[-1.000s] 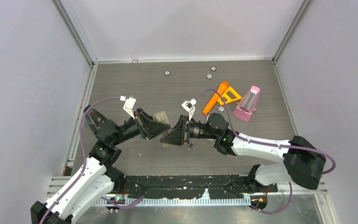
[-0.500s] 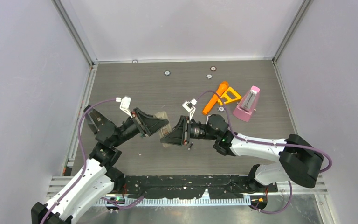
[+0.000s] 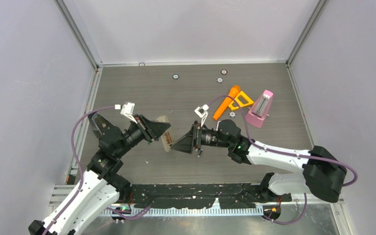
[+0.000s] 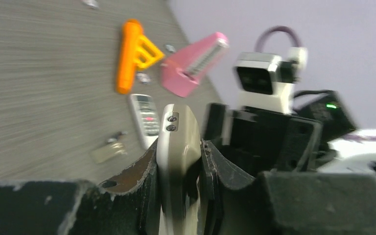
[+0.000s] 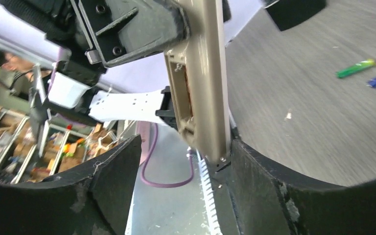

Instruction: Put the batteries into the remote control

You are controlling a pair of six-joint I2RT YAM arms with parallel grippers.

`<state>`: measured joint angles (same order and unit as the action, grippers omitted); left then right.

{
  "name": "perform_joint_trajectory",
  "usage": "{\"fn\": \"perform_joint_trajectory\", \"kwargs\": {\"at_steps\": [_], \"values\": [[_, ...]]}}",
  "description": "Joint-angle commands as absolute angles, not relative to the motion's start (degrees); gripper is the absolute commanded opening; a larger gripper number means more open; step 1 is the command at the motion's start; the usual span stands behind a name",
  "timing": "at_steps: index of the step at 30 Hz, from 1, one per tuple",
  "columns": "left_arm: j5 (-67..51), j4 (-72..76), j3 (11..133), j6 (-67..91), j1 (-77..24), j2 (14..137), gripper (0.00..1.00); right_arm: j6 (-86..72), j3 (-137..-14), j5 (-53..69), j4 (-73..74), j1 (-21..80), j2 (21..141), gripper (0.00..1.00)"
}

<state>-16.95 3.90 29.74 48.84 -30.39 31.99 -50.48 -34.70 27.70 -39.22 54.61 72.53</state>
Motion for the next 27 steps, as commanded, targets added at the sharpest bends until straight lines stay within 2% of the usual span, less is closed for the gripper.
{"fn": "perform_joint_trajectory", "kwargs": {"at_steps": [1,7,11,15,21,27], "values": [[1.0,-12.52,34.37,38.5,-30.15,29.35,0.0,-44.48,-35.98,17.57,-23.73,53.16,65.16,0.73],[9.6,-17.48,34.44,36.22,-30.15,27.8,0.0,-41.33,-40.27,-5.23,4.19,53.04,64.01,0.7],[9.63,-17.17,34.22,36.04,-30.11,27.55,0.0,-38.35,-44.02,-12.28,13.75,53.63,68.92,0.58],[12.73,-20.83,35.66,37.27,-30.15,28.19,0.0,-28.09,-49.4,-14.03,20.63,54.58,73.95,0.56],[13.66,-25.2,38.66,39.04,-29.65,31.61,0.0,3.75,-50.94,-4.19,20.73,57.48,77.51,0.56],[10.65,-26.92,40.7,40.06,-27.22,33.77,0.0,23.75,-53.13,2.55,23.84,57.83,82.23,0.56]]}}
